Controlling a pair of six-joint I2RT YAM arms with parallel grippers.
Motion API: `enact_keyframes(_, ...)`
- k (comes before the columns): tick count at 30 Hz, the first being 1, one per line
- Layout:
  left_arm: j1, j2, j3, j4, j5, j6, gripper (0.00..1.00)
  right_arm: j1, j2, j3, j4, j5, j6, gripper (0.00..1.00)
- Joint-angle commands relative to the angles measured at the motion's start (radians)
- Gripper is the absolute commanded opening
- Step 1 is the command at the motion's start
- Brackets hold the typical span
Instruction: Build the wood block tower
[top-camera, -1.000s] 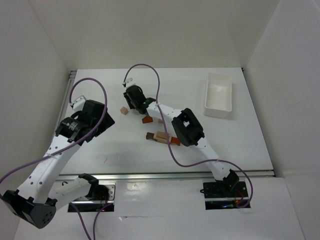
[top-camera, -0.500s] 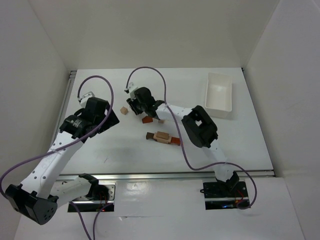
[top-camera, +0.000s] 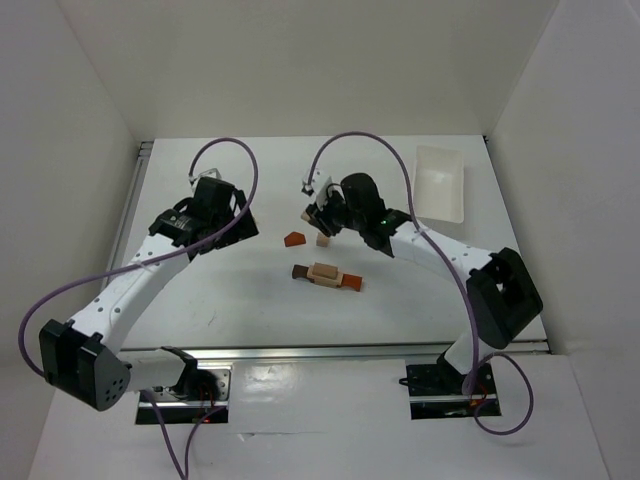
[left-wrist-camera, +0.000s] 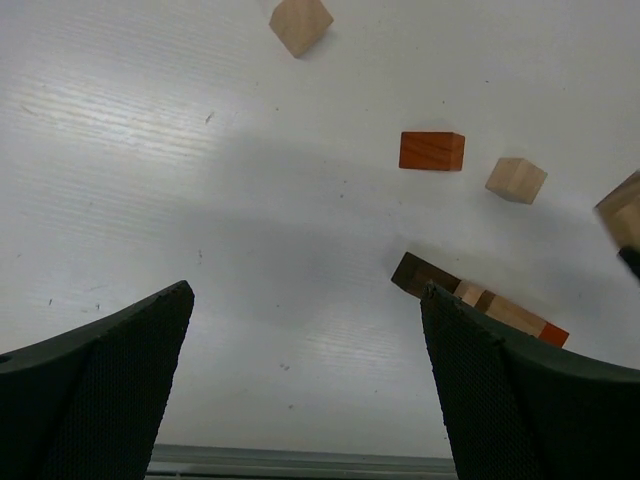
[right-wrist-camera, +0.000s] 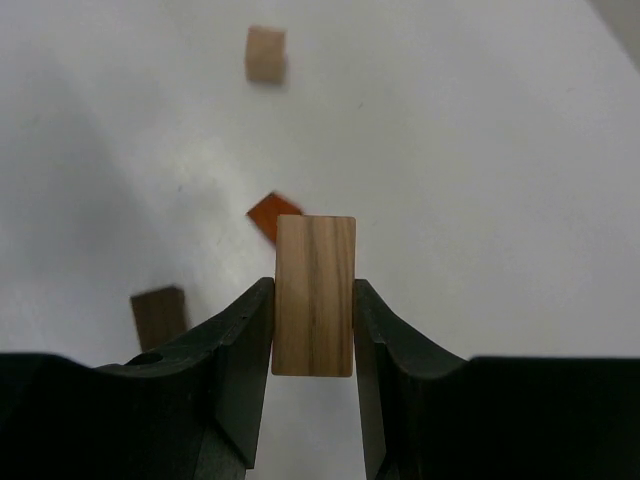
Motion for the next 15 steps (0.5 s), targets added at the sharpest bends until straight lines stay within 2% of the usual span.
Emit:
enact_keyframes(1,-0.003,0.031,0.052,0.086,0.035,0.050,1.00,0.011,-0.081,-0.088,-0.107,-0.096,-0.089,0.06)
enact_keyframes(8,-0.003,0.065,0.061,0.110,0.058,0.073,1.00,0.011,-0.130,-0.146,-0.142,-0.162,-0.026,0.10)
enact_keyframes(15,-0.013,0.065,0.061,0.088,0.038,0.082,1.00,0.011,-0.154,-0.185,-0.171,-0.199,-0.026,0.10)
